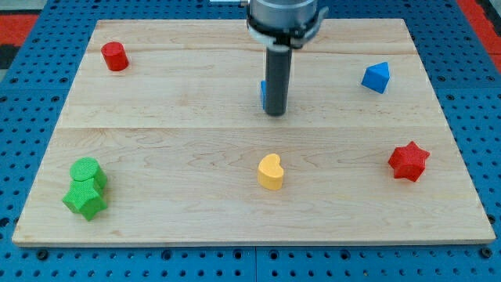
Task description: Slide blue cube closer to red circle
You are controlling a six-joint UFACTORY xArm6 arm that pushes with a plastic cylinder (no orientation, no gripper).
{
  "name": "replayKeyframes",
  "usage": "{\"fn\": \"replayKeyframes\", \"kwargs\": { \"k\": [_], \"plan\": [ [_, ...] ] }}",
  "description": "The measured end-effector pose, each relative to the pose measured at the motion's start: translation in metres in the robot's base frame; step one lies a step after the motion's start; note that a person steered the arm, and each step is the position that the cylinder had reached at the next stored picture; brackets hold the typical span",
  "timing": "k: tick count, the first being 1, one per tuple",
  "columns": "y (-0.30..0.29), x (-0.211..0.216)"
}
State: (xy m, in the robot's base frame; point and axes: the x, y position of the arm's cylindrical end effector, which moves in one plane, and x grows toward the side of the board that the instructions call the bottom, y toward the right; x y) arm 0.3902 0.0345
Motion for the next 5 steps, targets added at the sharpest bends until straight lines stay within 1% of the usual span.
{"fn": "replayKeyframes", "kwargs": {
  "k": [1,2,3,4,5],
  "plan": [
    [0.006,-0.055],
    [0.049,-0.081],
    [0.042,-0.098],
    [-0.002,-0.099],
    [-0.037,-0.087]
  ]
}}
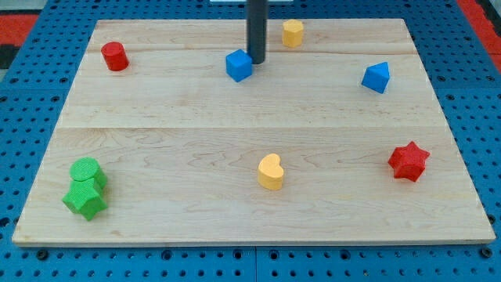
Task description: Slide blue cube closer to red circle
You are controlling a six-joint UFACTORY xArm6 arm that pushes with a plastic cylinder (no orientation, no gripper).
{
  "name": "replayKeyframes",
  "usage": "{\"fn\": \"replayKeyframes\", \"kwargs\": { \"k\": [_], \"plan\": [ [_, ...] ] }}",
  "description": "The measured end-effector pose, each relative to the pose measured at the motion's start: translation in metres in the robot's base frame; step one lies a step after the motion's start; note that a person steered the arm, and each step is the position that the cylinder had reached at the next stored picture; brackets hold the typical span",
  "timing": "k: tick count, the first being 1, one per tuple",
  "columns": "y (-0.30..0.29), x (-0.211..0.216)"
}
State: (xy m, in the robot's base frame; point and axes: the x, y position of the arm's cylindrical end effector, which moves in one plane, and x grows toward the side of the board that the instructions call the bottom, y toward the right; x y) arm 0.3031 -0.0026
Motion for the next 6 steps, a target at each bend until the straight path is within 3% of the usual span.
{"fn": "replayKeyframes", "kwargs": {
  "k": [1,2,3,4,5,6],
  "plan": [
    [0.000,0.040],
    [-0.056,0.021],
    [-0.102,-0.037],
    [-0.147,-0.040],
    [-0.118,-0.010],
    [-0.148,-0.004]
  ]
}}
